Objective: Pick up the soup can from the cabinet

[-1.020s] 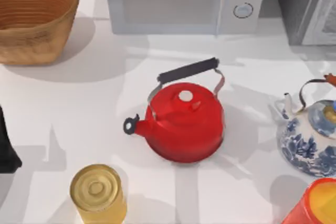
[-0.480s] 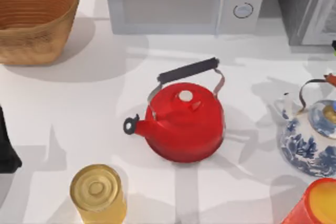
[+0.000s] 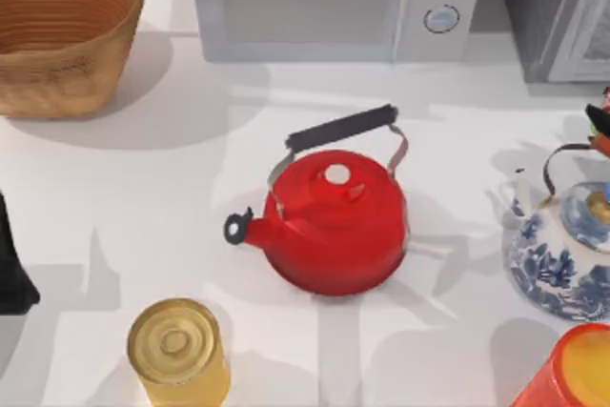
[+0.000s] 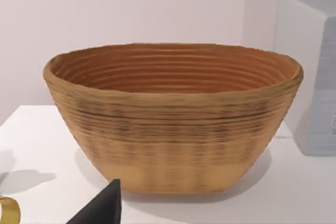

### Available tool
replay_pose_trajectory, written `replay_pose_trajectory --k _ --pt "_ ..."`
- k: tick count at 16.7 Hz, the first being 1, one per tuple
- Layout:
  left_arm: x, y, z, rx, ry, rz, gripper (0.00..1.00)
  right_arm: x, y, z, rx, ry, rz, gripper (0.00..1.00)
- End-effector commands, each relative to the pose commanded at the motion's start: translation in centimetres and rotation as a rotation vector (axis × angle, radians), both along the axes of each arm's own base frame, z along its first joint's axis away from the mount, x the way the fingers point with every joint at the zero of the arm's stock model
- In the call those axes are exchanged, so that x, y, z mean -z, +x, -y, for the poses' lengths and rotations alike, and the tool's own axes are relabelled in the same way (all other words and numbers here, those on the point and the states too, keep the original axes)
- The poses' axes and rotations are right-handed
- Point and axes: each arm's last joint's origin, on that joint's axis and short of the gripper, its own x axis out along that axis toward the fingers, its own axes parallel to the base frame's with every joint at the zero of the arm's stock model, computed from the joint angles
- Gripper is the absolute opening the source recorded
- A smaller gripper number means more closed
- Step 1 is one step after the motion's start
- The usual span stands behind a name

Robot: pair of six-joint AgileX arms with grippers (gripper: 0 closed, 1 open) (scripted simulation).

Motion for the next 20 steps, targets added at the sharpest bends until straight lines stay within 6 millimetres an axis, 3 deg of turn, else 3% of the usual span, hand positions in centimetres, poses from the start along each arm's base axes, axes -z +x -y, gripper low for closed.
replay_pose_trajectory --k 7,12,16,20 --pt "0.0 0.0 0.0 0.0 0.0 0.0 1.0 -0.4 0.8 0.2 0.015 0.0 0.018 0.0" --pt "0.0 0.0 0.0 0.0 0.0 0.0 1.0 0.5 1.8 -1.6 0.002 -0.001 0.004 0.0" --pt "0.0 0.0 0.0 0.0 0.0 0.0 1.0 0.6 1.7 -1.7 0.0 0.0 0.0 0.0" --pt "0.0 0.0 0.0 0.0 0.0 0.0 1.0 0.6 1.7 -1.7 0.0 0.0 0.0 0.3"
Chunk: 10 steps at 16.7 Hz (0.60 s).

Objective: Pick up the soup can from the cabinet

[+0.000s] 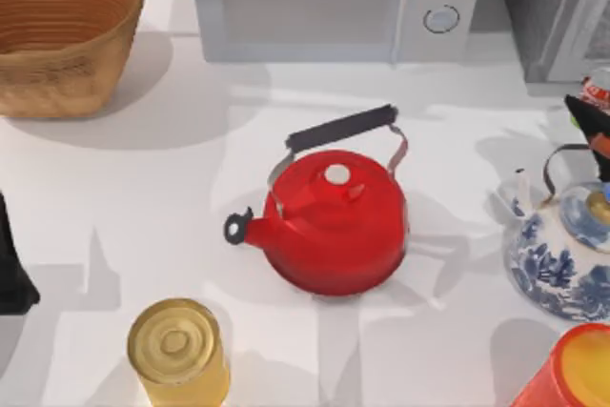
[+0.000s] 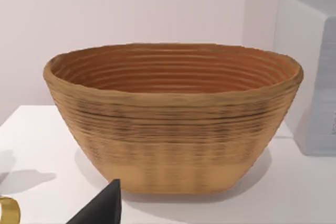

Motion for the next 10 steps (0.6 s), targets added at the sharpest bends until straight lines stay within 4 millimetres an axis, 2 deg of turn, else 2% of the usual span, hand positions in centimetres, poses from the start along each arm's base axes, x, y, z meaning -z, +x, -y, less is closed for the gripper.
replay_pose_trajectory --k 9,10 --pt "0.0 0.0 0.0 0.0 0.0 0.0 1.0 0.0 0.0 0.0 0.0 0.0 0.0 0.98" --pt "0.0 0.0 0.0 0.0 0.0 0.0 1.0 0.0 0.0 0.0 0.0 0.0 0.0 1.0"
